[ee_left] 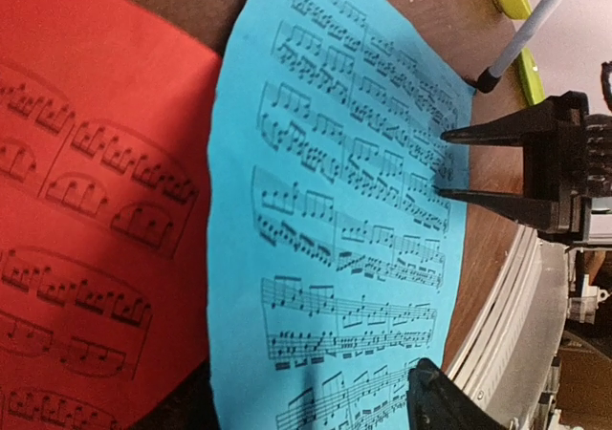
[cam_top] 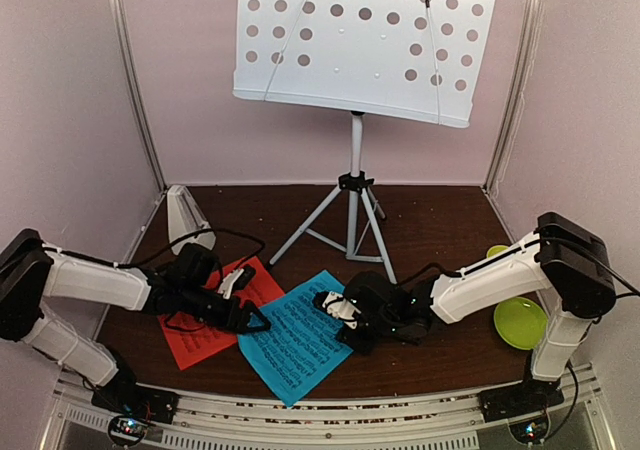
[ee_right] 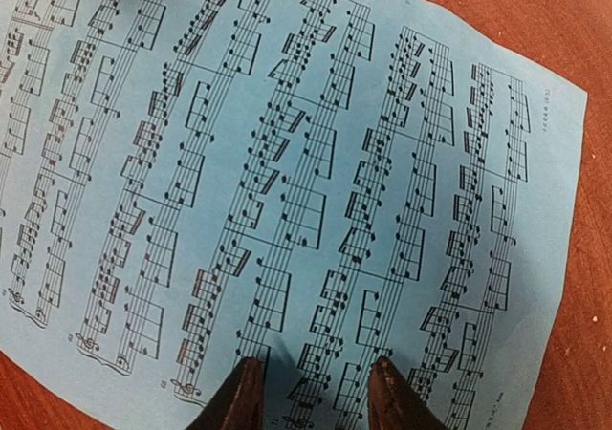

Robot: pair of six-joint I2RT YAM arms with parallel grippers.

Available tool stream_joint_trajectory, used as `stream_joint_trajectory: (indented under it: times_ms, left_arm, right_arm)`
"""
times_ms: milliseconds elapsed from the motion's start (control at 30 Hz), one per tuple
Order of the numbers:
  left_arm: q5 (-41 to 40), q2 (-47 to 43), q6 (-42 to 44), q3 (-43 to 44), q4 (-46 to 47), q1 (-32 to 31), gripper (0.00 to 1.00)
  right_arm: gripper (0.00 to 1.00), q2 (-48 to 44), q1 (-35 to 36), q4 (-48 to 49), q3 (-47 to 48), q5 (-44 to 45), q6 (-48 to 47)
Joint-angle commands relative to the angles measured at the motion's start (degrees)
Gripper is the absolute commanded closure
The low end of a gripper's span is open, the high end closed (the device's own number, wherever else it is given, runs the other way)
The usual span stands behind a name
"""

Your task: Set up the instrument practice props

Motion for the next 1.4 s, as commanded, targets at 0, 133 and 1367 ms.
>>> stream_joint_trajectory:
  times_ms: [0,133,1367]
  left_arm:
    - [3.59,3.76,4.49,5.32,2.2,0.25,0.32]
    - [7.68,8.27,5.77,9.42,2.88,0.25,0.4]
    - [-23.43,-26.92,29.33,5.95,-7.86,-19.67,1.0]
  right_arm:
    - [0.62,1.71,-0.81,-3.9,-2.06,1.18,-1.56]
    - [0.62,1.3,-0.9,-3.56,-2.6,1.39,-1.63]
    - [0.14,-44.72,-1.48,10.83,-19.01,5.7,7.01]
